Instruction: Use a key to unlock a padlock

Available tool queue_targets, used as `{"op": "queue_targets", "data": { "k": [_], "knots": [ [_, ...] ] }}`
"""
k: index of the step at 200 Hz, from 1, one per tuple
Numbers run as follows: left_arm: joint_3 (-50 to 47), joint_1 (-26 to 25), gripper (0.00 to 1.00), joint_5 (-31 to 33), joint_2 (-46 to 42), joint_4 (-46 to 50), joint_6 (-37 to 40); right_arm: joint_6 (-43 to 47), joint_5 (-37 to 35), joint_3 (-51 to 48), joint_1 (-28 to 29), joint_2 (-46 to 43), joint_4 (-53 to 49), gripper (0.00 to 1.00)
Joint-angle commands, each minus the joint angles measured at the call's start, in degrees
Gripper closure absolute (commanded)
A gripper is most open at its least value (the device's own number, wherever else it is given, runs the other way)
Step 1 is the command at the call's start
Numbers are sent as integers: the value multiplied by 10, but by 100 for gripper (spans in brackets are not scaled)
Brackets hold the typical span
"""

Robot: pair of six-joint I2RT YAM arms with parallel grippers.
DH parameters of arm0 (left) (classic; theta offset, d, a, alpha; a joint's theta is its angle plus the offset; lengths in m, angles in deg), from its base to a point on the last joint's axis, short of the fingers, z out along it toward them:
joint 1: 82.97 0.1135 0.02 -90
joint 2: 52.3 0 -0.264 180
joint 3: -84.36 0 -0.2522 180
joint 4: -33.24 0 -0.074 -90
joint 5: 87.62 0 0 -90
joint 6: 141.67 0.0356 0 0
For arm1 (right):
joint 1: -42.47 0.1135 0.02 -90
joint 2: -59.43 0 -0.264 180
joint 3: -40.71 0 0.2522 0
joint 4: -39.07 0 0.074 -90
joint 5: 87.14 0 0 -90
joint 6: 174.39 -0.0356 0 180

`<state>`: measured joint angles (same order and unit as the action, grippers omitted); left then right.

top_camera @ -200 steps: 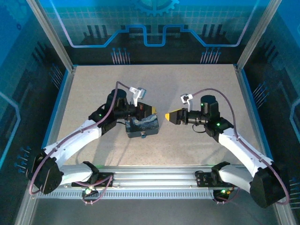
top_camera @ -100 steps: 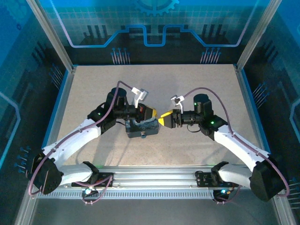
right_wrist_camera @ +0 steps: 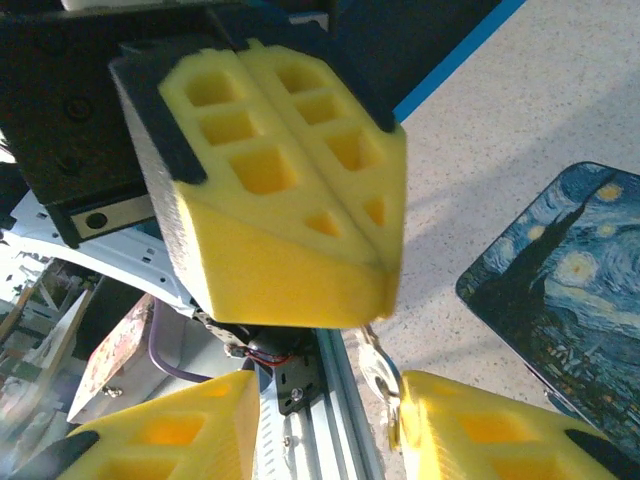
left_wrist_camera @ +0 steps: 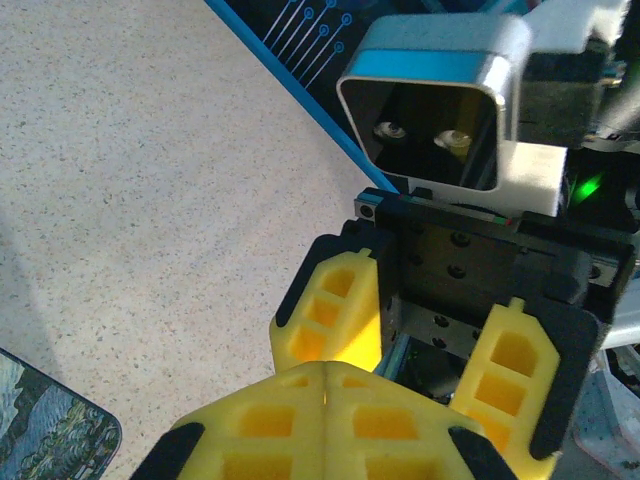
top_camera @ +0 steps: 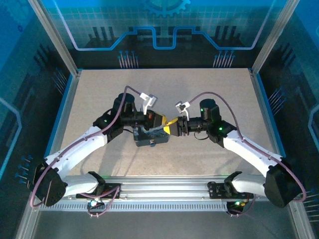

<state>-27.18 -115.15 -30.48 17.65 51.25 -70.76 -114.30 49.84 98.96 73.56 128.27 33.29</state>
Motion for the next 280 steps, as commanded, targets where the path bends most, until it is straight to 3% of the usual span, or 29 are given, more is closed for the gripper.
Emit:
{"op": "queue_targets", "data": {
  "k": [1,89,233,280],
  "knots": [
    [9,4,100,-14,-1,-2,7,4,1,18,9,6,18,60],
    [7,4,100,-7,-2,-1,7,15,-22,5,9,-10,-5,72],
    [7,4,100,2,-4,8,15,17,-30,-6,0,-22,-13,80],
    [10,5,100,5,-4,14,19,16,-35,-8,-2,-23,-13,87]
  ]
}}
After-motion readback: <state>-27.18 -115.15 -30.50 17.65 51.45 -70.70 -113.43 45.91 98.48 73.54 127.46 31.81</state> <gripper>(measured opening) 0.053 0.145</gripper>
